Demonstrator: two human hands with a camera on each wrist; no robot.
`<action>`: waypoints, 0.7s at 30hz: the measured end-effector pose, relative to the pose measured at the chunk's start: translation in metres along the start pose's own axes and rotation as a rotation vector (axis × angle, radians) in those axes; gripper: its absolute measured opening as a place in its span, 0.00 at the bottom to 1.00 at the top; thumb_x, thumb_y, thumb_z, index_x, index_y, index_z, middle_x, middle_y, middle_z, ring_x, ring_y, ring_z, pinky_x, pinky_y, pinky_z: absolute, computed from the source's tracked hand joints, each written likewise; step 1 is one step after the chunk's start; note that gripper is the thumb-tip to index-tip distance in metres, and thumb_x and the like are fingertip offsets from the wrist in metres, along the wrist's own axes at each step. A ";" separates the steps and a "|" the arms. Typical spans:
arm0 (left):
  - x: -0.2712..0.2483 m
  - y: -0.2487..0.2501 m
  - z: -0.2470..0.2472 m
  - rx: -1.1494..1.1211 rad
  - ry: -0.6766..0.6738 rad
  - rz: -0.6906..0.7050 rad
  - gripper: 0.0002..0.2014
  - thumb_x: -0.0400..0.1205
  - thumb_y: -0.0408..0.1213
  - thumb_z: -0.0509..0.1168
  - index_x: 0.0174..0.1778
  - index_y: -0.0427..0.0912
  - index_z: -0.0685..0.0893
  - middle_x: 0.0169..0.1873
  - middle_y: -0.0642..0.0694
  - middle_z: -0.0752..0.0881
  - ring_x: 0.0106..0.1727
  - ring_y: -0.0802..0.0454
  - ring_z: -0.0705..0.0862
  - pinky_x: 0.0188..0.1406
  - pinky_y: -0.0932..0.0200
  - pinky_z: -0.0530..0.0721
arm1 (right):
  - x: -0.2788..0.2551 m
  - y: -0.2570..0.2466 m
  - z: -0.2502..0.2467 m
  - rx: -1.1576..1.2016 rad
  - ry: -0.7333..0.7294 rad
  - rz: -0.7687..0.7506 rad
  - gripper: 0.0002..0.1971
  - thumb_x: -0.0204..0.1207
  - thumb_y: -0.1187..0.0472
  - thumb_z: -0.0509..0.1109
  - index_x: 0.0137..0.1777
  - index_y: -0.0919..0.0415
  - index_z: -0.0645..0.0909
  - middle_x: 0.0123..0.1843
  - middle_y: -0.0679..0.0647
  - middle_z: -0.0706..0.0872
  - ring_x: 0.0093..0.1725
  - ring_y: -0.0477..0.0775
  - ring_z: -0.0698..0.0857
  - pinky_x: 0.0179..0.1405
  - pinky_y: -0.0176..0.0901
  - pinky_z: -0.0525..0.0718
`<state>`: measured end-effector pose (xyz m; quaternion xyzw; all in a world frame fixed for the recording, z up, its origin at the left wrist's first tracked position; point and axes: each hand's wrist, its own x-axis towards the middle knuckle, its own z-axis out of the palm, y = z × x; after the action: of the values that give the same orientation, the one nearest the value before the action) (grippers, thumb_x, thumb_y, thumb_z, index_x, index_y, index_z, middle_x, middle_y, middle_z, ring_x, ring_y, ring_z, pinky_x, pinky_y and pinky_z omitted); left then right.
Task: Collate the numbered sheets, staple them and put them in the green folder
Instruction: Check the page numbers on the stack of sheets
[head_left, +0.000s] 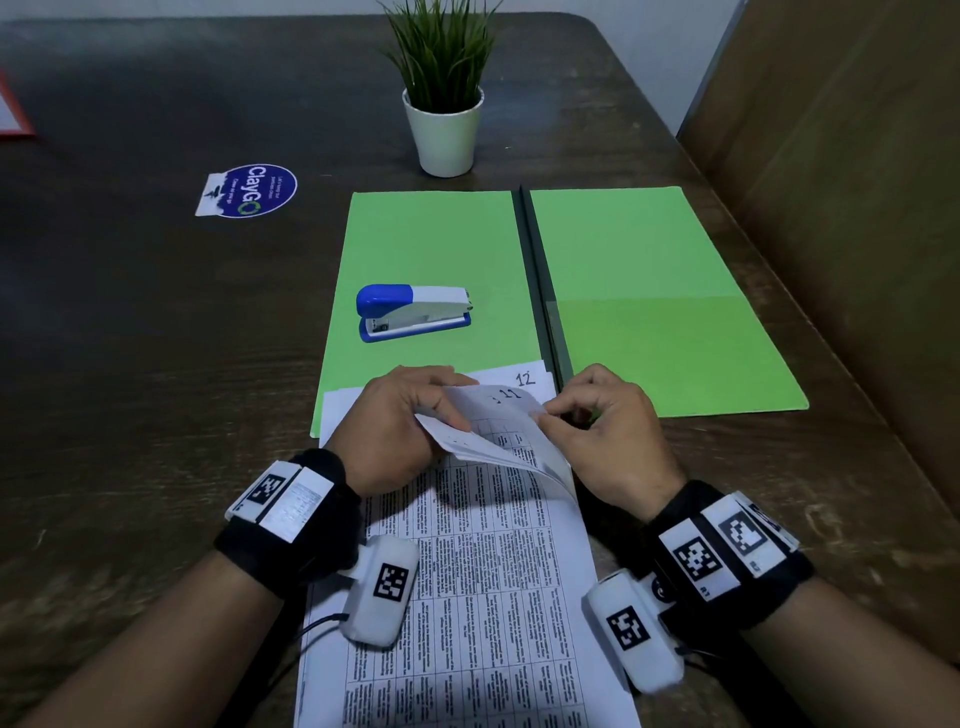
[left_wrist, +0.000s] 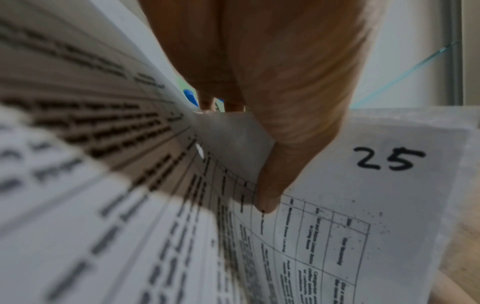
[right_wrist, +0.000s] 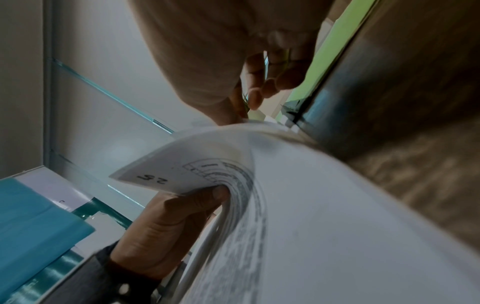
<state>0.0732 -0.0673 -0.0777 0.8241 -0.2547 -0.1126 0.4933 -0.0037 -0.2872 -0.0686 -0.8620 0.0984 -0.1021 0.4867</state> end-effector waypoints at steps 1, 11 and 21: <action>0.000 0.000 0.000 -0.005 -0.001 0.004 0.21 0.66 0.24 0.83 0.37 0.60 0.93 0.59 0.57 0.89 0.69 0.55 0.81 0.71 0.42 0.79 | 0.000 0.000 0.001 0.001 -0.002 0.001 0.08 0.68 0.61 0.83 0.30 0.55 0.88 0.36 0.46 0.81 0.31 0.43 0.77 0.36 0.41 0.79; -0.002 0.004 -0.002 0.002 -0.020 -0.027 0.19 0.66 0.26 0.84 0.36 0.59 0.93 0.44 0.64 0.91 0.70 0.63 0.79 0.70 0.50 0.79 | -0.001 -0.002 0.002 0.124 -0.076 0.018 0.14 0.84 0.55 0.67 0.42 0.64 0.85 0.32 0.61 0.82 0.30 0.57 0.77 0.34 0.39 0.76; -0.003 0.011 -0.004 0.027 -0.018 -0.105 0.21 0.64 0.24 0.84 0.34 0.61 0.93 0.53 0.68 0.81 0.70 0.65 0.78 0.77 0.45 0.73 | 0.006 -0.002 0.001 -0.153 -0.095 0.081 0.19 0.73 0.53 0.77 0.64 0.47 0.84 0.48 0.47 0.79 0.44 0.48 0.82 0.54 0.47 0.84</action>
<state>0.0688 -0.0671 -0.0668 0.8419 -0.2170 -0.1423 0.4732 0.0022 -0.2863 -0.0668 -0.8958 0.1176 -0.0337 0.4273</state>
